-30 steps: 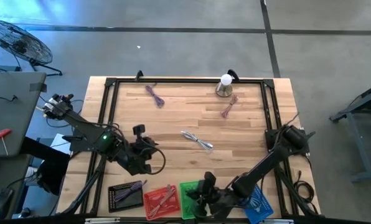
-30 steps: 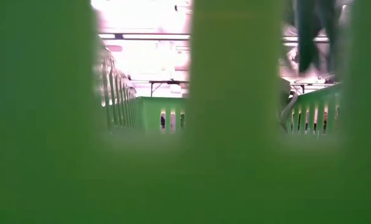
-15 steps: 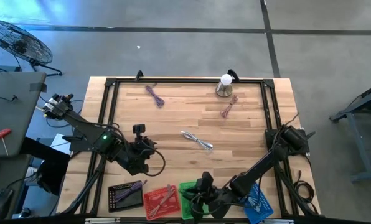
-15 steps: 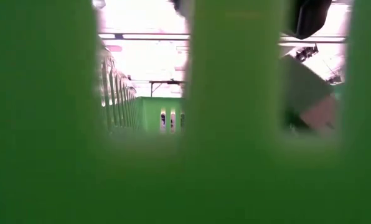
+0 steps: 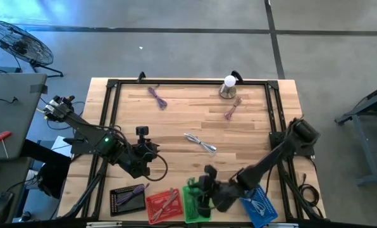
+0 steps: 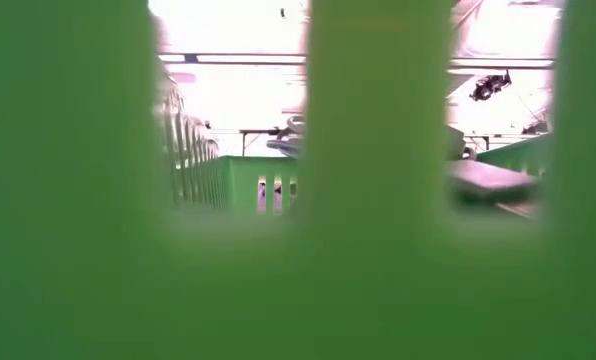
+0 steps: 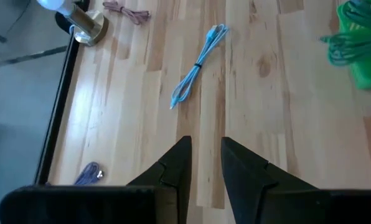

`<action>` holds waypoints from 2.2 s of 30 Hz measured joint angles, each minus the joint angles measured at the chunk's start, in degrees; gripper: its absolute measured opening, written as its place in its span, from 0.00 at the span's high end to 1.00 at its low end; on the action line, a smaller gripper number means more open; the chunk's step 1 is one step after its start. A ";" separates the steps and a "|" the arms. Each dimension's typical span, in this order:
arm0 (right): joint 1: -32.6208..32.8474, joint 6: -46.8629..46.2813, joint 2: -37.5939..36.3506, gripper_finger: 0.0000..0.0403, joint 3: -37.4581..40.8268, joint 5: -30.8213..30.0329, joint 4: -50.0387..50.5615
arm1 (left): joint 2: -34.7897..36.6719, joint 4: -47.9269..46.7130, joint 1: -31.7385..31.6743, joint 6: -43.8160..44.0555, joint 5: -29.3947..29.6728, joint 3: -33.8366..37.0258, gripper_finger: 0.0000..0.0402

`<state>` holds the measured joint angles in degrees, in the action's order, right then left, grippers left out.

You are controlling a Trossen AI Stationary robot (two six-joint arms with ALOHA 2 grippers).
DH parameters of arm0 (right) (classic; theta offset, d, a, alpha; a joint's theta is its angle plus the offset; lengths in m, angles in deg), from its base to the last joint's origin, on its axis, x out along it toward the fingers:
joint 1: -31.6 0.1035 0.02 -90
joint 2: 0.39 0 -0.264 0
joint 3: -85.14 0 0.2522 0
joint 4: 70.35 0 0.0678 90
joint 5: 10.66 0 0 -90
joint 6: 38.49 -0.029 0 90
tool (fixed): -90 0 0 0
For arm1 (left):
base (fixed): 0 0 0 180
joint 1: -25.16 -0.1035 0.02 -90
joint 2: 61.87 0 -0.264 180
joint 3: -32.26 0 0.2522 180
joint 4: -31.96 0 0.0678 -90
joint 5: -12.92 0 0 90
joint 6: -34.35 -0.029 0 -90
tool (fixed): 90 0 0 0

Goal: Pick & Place USB Port
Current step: Put the light blue charger cable into the blue bin

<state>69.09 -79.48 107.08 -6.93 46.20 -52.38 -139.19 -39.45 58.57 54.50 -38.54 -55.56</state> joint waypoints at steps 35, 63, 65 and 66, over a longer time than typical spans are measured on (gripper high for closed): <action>-37.01 23.42 -5.42 0.65 8.41 37.99 37.74 | -0.02 -13.03 -0.04 2.39 6.65 0.00 0.80; -36.75 26.93 1.45 0.57 10.33 40.46 31.59 | -0.04 -12.50 -0.04 8.90 8.13 -0.02 0.80; -36.75 27.09 2.58 0.57 10.25 40.13 31.39 | -0.04 -12.50 -0.04 9.11 7.35 -0.02 0.80; -36.76 27.15 3.13 0.57 10.07 40.28 31.42 | -0.04 -12.49 -0.04 9.35 6.86 -0.02 0.80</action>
<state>32.33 -52.33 110.20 3.15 86.48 -20.96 -139.23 -51.94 58.53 63.85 -31.68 -55.58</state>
